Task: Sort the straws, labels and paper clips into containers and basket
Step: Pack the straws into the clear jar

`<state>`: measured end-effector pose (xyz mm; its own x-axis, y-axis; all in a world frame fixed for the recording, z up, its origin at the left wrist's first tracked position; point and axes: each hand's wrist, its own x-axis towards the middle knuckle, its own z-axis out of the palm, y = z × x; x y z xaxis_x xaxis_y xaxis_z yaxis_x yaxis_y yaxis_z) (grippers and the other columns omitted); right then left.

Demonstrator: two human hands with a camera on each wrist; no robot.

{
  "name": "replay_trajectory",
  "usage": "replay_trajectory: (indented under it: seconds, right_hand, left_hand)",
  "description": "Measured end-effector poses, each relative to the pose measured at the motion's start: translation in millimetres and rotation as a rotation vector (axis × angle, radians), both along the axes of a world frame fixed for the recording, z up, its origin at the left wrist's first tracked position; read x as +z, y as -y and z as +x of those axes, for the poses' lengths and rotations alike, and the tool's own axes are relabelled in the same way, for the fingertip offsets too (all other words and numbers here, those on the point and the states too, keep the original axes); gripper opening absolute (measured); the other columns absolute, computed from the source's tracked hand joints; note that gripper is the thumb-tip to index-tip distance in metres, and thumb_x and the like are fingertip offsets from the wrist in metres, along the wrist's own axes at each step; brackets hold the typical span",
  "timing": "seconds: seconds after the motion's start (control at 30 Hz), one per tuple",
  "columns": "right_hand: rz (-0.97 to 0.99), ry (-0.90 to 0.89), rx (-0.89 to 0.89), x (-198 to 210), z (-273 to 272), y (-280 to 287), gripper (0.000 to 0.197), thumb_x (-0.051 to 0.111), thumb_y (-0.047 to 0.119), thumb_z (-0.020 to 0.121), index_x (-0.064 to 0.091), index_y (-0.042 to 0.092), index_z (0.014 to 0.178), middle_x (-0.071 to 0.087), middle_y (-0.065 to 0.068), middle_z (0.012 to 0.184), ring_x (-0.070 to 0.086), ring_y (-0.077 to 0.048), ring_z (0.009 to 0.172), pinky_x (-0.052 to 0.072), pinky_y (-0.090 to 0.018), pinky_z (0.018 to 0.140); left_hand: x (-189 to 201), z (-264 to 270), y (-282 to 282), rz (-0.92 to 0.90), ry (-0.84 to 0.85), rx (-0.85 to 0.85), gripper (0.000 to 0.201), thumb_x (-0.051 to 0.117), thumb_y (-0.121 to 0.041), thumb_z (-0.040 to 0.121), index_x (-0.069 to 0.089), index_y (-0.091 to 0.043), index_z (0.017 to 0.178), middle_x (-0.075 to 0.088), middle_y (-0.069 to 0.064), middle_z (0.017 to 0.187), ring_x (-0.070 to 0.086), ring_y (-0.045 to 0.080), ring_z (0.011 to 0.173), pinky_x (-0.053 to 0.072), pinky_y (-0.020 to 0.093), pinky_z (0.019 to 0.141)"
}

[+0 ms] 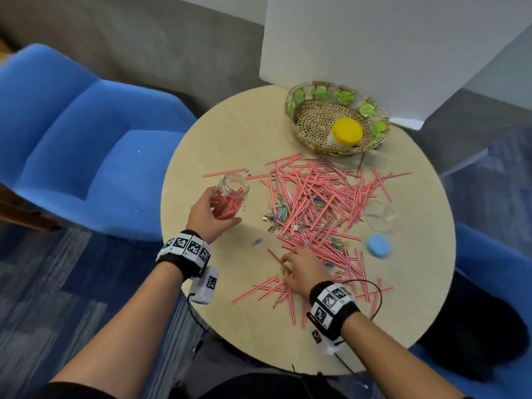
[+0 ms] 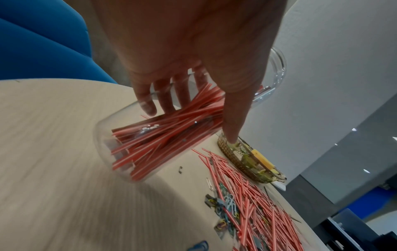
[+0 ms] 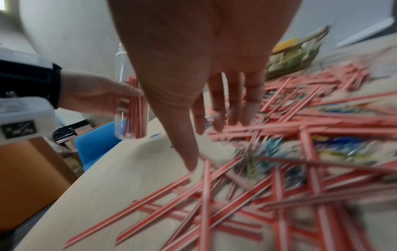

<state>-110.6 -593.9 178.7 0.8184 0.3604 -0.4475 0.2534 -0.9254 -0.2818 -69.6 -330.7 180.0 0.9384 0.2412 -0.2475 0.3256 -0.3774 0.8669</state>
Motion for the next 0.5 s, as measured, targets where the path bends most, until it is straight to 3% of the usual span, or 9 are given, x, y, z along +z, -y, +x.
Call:
replay_trajectory:
  seconds: [0.1,0.17,0.2,0.27,0.33,0.4,0.5]
  right_hand:
    - [-0.195,-0.221,-0.175,5.3,-2.2,19.7,0.067,0.084,0.044,0.069,0.053,0.016,0.122,0.058,-0.002,0.118,0.058,-0.021,0.111,0.05,-0.033,0.097]
    - [-0.274,-0.355,-0.234,-2.3,-14.9,22.4,0.073,0.081,0.058,0.066,0.054,0.012,0.116,0.063,-0.004,0.104,0.063,-0.021,0.101,0.054,-0.033,0.089]
    - [-0.237,-0.38,-0.284,-8.1,-22.6,21.9,0.075,0.081,0.061,0.065,0.054,0.012,0.116,0.063,-0.003,0.104,0.063,-0.021,0.1,0.054,-0.032,0.088]
    - [-0.093,-0.354,-0.404,-19.6,-34.2,15.4,0.088,0.085,0.059,0.061,0.049,0.013,0.127,0.062,-0.003,0.119,0.061,-0.023,0.111,0.052,-0.032,0.091]
    - [-0.01,-0.286,-0.468,-26.9,-35.9,2.6,0.097,0.087,0.054,0.059,0.042,0.014,0.135,0.059,-0.005,0.13,0.059,-0.026,0.118,0.051,-0.036,0.096]
    - [0.029,-0.249,-0.495,-30.0,-32.1,-11.5,0.091,0.088,0.046,0.064,0.041,0.013,0.135,0.058,-0.007,0.128,0.059,-0.027,0.116,0.051,-0.036,0.094]
    - [0.175,-0.27,-0.57,-30.8,-25.4,-19.3,0.066,0.088,0.03,0.069,0.049,0.016,0.12,0.062,-0.001,0.106,0.063,-0.019,0.095,0.054,-0.031,0.082]
  left_hand:
    - [0.1,-1.2,12.8,0.003,0.004,-0.027,0.076,0.093,-0.018,0.064,0.052,-0.014,0.128,0.062,0.005,0.111,0.06,0.02,0.1,0.045,0.025,0.084]
    - [0.4,-3.5,20.5,0.004,0.002,-0.039,0.075,0.093,-0.017,0.065,0.052,-0.013,0.128,0.062,0.004,0.111,0.059,0.02,0.099,0.045,0.025,0.083]
    - [0.9,-5.3,24.1,0.001,-0.002,-0.045,0.075,0.093,-0.017,0.065,0.052,-0.013,0.128,0.061,0.004,0.11,0.059,0.019,0.098,0.045,0.023,0.082]
    - [0.7,-9.6,29.4,-0.004,-0.006,-0.05,0.075,0.093,-0.016,0.065,0.052,-0.012,0.128,0.061,0.004,0.11,0.059,0.019,0.098,0.044,0.02,0.079]
    - [-1.3,-14.3,31.6,0.003,-0.012,-0.056,0.076,0.093,-0.017,0.065,0.052,-0.012,0.128,0.061,0.005,0.111,0.06,0.021,0.099,0.046,0.024,0.083]
    - [-2.5,-19.1,31.4,0.018,-0.026,-0.067,0.078,0.093,-0.019,0.065,0.051,-0.012,0.13,0.062,0.007,0.114,0.06,0.021,0.101,0.047,0.027,0.086]
    - [-3.8,-22.6,29.4,0.025,-0.028,-0.066,0.078,0.093,-0.019,0.064,0.052,-0.013,0.129,0.062,0.007,0.114,0.059,0.02,0.1,0.045,0.026,0.084]
